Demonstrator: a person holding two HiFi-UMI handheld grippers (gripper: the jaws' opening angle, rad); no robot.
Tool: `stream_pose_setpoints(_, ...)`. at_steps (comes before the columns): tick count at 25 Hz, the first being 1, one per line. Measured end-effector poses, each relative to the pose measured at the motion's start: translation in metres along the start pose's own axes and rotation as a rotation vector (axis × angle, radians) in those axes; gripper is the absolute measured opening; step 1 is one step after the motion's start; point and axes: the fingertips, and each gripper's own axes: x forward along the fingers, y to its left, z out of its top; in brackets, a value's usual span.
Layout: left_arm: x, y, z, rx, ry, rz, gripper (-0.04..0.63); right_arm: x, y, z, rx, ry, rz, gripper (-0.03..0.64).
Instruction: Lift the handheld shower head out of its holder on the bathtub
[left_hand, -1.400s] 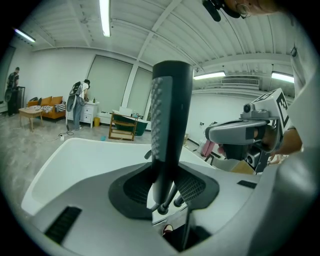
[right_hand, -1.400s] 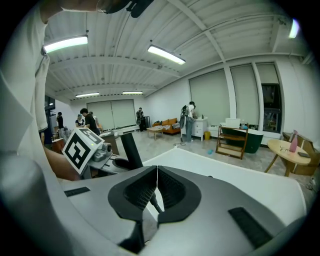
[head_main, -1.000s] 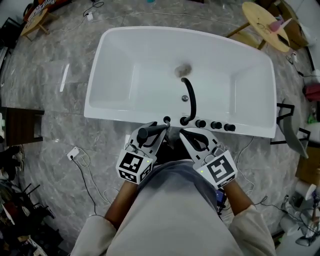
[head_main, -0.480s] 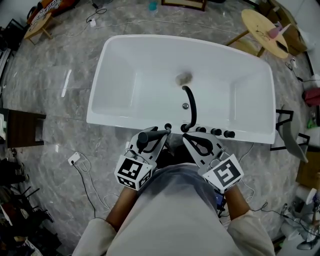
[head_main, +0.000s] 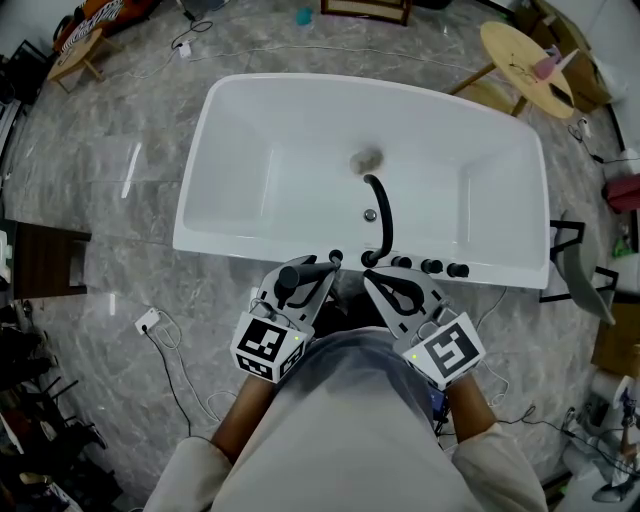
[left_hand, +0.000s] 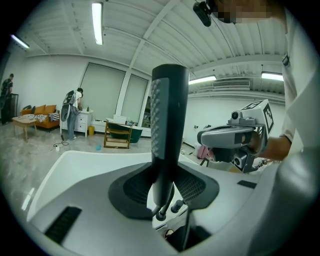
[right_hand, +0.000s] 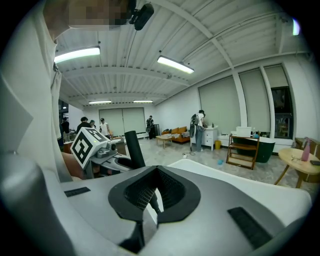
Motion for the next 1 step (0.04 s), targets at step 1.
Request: stream_pose_setpoints(1,-0.0014,0.0004,0.0000,0.002,0.001,-0.001,0.138,0.0009,0.0009,0.0010,0.000,0.000,-0.006,0.017)
